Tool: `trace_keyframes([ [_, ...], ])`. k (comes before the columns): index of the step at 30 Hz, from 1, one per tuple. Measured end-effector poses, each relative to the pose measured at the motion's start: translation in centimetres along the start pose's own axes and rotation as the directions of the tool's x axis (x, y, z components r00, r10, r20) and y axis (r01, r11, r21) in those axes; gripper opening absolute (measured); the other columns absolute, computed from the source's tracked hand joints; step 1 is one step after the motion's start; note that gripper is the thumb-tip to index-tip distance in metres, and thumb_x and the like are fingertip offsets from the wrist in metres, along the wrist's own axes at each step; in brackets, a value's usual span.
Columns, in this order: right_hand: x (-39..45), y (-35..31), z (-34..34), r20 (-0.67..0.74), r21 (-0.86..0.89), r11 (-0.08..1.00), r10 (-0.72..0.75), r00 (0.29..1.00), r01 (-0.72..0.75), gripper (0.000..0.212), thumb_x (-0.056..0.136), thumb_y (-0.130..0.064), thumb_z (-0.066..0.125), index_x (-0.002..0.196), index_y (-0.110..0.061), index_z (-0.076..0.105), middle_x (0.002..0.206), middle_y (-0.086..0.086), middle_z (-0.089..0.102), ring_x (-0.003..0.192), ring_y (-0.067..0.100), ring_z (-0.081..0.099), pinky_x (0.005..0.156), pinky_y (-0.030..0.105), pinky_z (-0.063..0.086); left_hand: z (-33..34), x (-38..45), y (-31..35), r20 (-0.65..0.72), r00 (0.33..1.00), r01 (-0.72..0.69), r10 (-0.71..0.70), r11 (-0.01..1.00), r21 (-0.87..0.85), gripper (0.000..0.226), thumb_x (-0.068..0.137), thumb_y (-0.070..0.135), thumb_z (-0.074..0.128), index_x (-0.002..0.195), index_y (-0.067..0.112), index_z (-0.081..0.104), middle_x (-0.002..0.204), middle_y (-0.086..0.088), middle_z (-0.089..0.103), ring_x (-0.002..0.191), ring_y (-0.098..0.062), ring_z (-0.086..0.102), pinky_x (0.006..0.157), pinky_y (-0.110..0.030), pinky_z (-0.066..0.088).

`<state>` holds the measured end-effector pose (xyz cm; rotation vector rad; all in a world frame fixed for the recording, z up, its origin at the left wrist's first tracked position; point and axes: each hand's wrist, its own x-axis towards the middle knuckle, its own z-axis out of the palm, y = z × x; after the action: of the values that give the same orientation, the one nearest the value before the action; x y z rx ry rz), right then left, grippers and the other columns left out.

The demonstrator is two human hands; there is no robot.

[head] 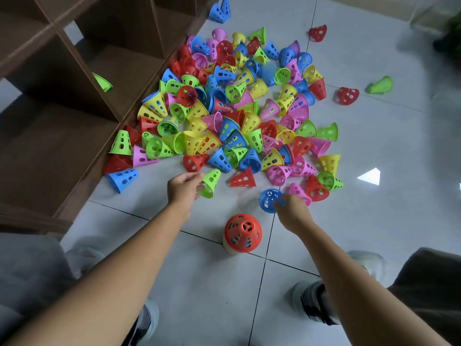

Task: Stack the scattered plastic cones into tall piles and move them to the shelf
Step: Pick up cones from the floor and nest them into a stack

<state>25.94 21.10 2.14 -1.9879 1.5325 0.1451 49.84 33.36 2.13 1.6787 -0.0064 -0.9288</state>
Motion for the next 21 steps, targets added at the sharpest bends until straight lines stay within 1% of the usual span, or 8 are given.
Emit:
trace_keyframes([
  [3, -0.6, 0.0, -0.8, -0.105, 0.067, 0.997, -0.024, 0.994, 0.031, 0.026, 0.092, -0.005, 0.051, 0.108, -0.006, 0.072, 0.106, 0.016, 0.07, 0.094, 0.034, 0.063, 0.078, 0.036, 0.051, -0.4, -1.3, 1.3, 0.097, 0.995, 0.02, -0.011, 0.995, -0.096, 0.008, 0.091, 0.008, 0.069, 0.089, 0.015, 0.067, 0.086, -0.007, 0.072, 0.069, -0.016, 0.069, 0.067, -0.025, 0.055],
  [5, -1.0, 0.1, -1.4, -0.183, 0.14, 0.989, -0.023, 0.983, 0.049, 0.028, 0.09, -0.002, 0.052, 0.105, -0.01, 0.075, 0.107, 0.011, 0.071, 0.096, 0.031, 0.065, 0.081, 0.034, 0.052, -0.5, -2.3, 2.4, 0.209, 0.978, 0.049, -0.013, 0.984, -0.169, 0.01, 0.092, 0.004, 0.067, 0.095, 0.013, 0.064, 0.088, -0.007, 0.073, 0.067, -0.015, 0.071, 0.066, -0.024, 0.058],
  [7, -1.3, 0.2, -2.0, -0.208, 0.243, 0.969, 0.008, 0.978, 0.043, 0.029, 0.088, 0.002, 0.053, 0.1, -0.012, 0.075, 0.104, 0.009, 0.071, 0.094, 0.029, 0.067, 0.083, 0.039, 0.056, -0.7, -3.1, 3.3, 0.317, 0.948, 0.08, -0.007, 0.973, -0.216, 0.015, 0.092, 0.003, 0.065, 0.104, 0.013, 0.062, 0.087, -0.005, 0.074, 0.068, -0.015, 0.072, 0.066, -0.025, 0.058],
  [10, -1.7, 0.0, -3.1, -0.15, 0.475, 0.88, 0.105, 0.983, -0.022, 0.026, 0.091, 0.007, 0.052, 0.091, -0.011, 0.07, 0.106, 0.009, 0.067, 0.094, 0.029, 0.068, 0.08, 0.047, 0.061, -1.0, -4.3, 4.6, 0.456, 0.89, 0.145, -0.014, 0.956, -0.255, 0.023, 0.095, 0.003, 0.061, 0.115, 0.013, 0.063, 0.088, -0.001, 0.075, 0.073, -0.014, 0.072, 0.067, -0.025, 0.059],
  [12, -2.2, -0.2, -3.7, -0.084, 0.645, 0.762, 0.145, 0.986, -0.057, 0.019, 0.092, 0.009, 0.055, 0.093, -0.009, 0.062, 0.11, 0.014, 0.066, 0.095, 0.029, 0.068, 0.076, 0.047, 0.062, -1.3, -5.1, 5.3, 0.54, 0.841, 0.179, -0.015, 0.951, -0.252, 0.023, 0.096, 0.004, 0.057, 0.116, 0.011, 0.065, 0.09, -0.002, 0.074, 0.074, -0.011, 0.071, 0.067, -0.023, 0.059],
  [14, -2.8, -0.4, -4.3, -0.06, 0.755, 0.652, 0.163, 0.985, -0.062, 0.016, 0.091, 0.006, 0.062, 0.095, -0.007, 0.054, 0.109, 0.016, 0.066, 0.096, 0.029, 0.07, 0.07, 0.042, 0.063, -1.7, -6.0, 5.9, 0.606, 0.795, 0.213, -0.019, 0.945, -0.249, 0.021, 0.094, 0.006, 0.057, 0.113, 0.011, 0.065, 0.087, -0.001, 0.073, 0.071, -0.009, 0.069, 0.065, -0.022, 0.059],
  [18, -4.4, -0.9, -5.6, -0.036, 0.843, 0.537, 0.133, 0.99, -0.041, 0.023, 0.089, -0.001, 0.069, 0.103, -0.005, 0.051, 0.105, 0.017, 0.067, 0.091, 0.028, 0.073, 0.059, 0.028, 0.058, -2.5, -7.2, 6.3, 0.709, 0.705, 0.233, -0.017, 0.95, -0.209, 0.033, 0.077, 0.016, 0.072, 0.109, 0.011, 0.067, 0.078, -0.001, 0.071, 0.062, -0.009, 0.067, 0.064, -0.023, 0.059],
  [21, -5.3, -1.3, -6.2, -0.003, 0.882, 0.47, 0.093, 0.996, -0.042, 0.026, 0.087, -0.005, 0.072, 0.1, -0.008, 0.05, 0.106, 0.016, 0.067, 0.092, 0.027, 0.072, 0.064, 0.03, 0.057, -2.9, -7.5, 6.0, 0.789, 0.613, 0.217, -0.037, 0.968, -0.123, 0.058, 0.061, 0.021, 0.092, 0.113, 0.009, 0.07, 0.085, -0.002, 0.073, 0.067, -0.009, 0.068, 0.067, -0.025, 0.059],
])
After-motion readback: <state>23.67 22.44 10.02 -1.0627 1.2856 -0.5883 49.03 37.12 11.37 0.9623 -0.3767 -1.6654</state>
